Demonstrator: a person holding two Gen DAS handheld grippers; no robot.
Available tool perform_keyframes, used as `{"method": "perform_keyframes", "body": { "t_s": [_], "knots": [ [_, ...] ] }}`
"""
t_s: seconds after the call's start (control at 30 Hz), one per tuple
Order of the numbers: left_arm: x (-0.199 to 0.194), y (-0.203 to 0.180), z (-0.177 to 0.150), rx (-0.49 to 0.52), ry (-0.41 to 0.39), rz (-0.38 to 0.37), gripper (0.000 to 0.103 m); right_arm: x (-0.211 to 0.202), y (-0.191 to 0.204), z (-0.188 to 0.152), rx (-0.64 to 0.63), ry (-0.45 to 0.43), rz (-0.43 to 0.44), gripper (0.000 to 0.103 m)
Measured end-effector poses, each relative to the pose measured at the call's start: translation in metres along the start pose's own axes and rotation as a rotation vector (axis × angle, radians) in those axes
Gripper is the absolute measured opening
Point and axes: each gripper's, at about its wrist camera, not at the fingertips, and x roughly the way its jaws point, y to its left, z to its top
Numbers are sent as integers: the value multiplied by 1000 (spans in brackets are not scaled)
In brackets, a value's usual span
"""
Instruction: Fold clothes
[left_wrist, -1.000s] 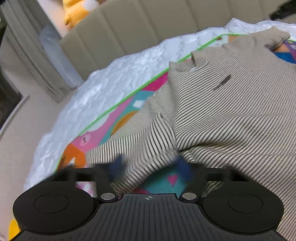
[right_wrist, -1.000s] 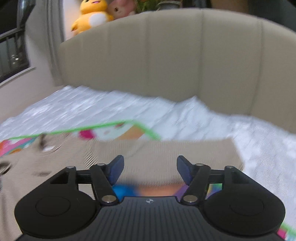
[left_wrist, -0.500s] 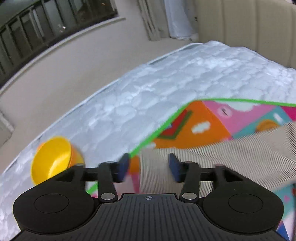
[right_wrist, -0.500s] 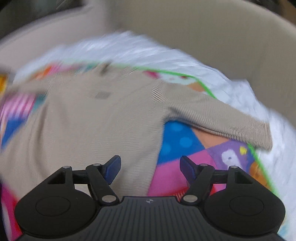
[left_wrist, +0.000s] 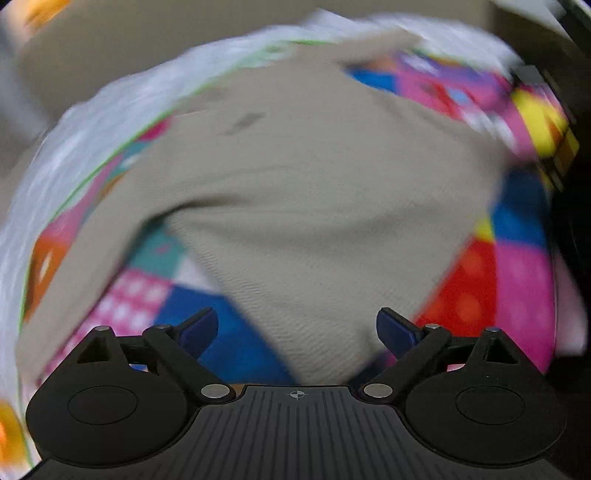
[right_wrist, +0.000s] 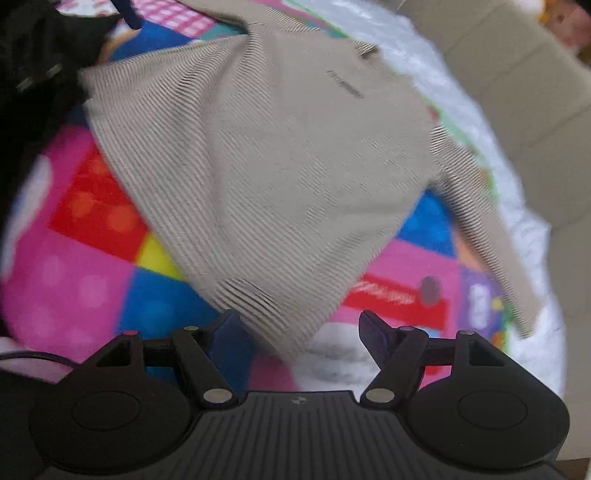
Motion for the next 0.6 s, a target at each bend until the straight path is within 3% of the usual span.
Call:
{"method": "perform_keyframes", "body": {
  "t_s": [0.1,0.23,0.3,0.33,0.4,0.43,0.47,0.53,0.6],
  "knots": [
    [14,-26,-1,127,55,45,97,-5,-18,-1,175,-57,-39,64],
    [17,-10,-4,80,68,162,97,2,-11,-10,139,-39,-20,62],
    [15,10,-4,-9,70,187,97,8,-6,-12,128,-27,-5,33],
    [14,18,-6,-41,71,190,97,6,-6,-12,128,-34,-3,12],
    [8,31,-10,-83,76,169,81,-2,-7,-14,131,-67,-1,7],
    [5,37,-13,-98,81,128,49,-9,-7,-15,126,-79,4,6],
    [1,41,-14,-115,87,78,24,-17,-7,-15,115,-88,12,6],
    [-11,41,-19,-122,84,1,18,-29,-6,-18,96,-81,32,5],
    [-24,33,-24,-82,81,-6,17,-33,-4,-21,72,-44,45,4]
  ]
}}
